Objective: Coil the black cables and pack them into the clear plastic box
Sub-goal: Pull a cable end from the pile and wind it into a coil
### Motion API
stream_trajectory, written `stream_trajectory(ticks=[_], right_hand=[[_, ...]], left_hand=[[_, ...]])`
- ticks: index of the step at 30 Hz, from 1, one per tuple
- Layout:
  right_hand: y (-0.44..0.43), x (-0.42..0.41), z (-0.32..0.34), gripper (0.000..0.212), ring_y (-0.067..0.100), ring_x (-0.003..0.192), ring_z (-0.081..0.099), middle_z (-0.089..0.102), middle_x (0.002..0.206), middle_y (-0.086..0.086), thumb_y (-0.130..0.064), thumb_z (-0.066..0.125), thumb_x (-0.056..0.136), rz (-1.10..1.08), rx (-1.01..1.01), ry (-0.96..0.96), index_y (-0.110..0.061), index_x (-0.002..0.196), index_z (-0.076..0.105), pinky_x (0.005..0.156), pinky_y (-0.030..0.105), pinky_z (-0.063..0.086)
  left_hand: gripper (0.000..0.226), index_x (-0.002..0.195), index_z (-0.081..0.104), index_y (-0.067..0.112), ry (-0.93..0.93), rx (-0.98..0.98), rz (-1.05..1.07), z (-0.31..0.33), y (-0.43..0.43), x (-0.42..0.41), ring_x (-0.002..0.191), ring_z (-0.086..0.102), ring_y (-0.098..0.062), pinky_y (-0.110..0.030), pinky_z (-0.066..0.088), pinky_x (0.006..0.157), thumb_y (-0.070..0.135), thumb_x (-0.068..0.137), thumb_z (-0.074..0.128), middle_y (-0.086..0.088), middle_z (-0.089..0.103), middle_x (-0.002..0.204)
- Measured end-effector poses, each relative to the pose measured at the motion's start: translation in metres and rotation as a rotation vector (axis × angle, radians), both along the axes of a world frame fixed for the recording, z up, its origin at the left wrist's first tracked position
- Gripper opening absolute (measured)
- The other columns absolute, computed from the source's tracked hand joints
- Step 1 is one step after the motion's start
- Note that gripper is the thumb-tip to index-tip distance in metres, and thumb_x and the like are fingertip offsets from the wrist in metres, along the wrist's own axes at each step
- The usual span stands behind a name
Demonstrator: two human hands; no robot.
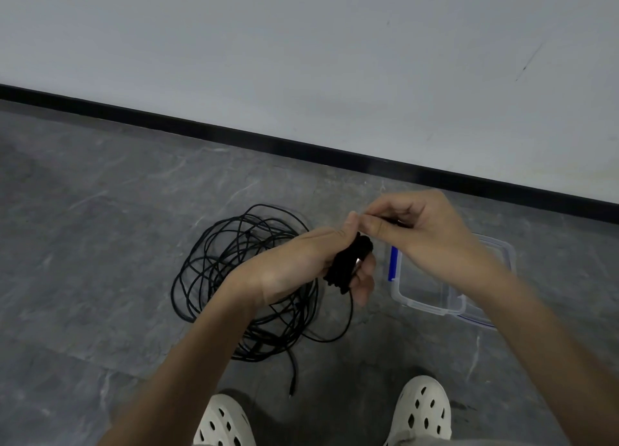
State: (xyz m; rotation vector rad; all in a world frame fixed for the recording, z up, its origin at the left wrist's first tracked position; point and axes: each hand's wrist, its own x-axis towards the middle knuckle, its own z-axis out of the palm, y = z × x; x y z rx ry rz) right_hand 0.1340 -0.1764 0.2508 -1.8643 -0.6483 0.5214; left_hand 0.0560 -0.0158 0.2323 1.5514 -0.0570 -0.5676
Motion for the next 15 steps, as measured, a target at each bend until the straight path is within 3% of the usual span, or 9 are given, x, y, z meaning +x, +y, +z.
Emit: stream_trajectory(ticks=[6,10,15], right_hand=[[-0.0004,0.0005,-0.0016,0.011,0.015,0.08,0.07,0.074,0.08,-0.001,-0.025,0.066,0.082,-0.026,0.023,0.011,-0.019,0.083,0.074,0.082,0.038,0.055],[-0.0002,0.0003,-0.0016,0.019,0.015,0.082,0.069,0.074,0.082,-0.001,-0.032,0.063,0.078,-0.038,0.07,0.006,-0.018,0.085,0.074,0.08,0.032,0.055],[0.0016,-0.002,-0.0026,0.012,0.005,0.081,0.068,0.073,0.079,-0.01,-0.032,0.062,0.078,-0.069,0.144,-0.008,-0.026,0.082,0.072,0.077,0.02,0.054]], left_hand=[[0.057,0.079,0.062,0.018,-0.026,-0.009,0.029,0.0025,-0.0005,0.0012,0.079,0.061,-0.026,-0.045,0.044,0.084,0.051,0.1,0.02,-0.008,0.067,0.073],[0.057,0.077,0.063,0.018,-0.01,-0.04,0.063,0.0051,-0.0009,0.0018,0.076,0.063,-0.022,-0.036,0.044,0.079,0.05,0.099,0.021,-0.01,0.065,0.071],[0.059,0.078,0.061,0.015,-0.005,-0.029,0.073,0.0074,-0.0008,0.0012,0.074,0.064,-0.017,-0.031,0.042,0.079,0.048,0.103,0.02,-0.01,0.065,0.071]])
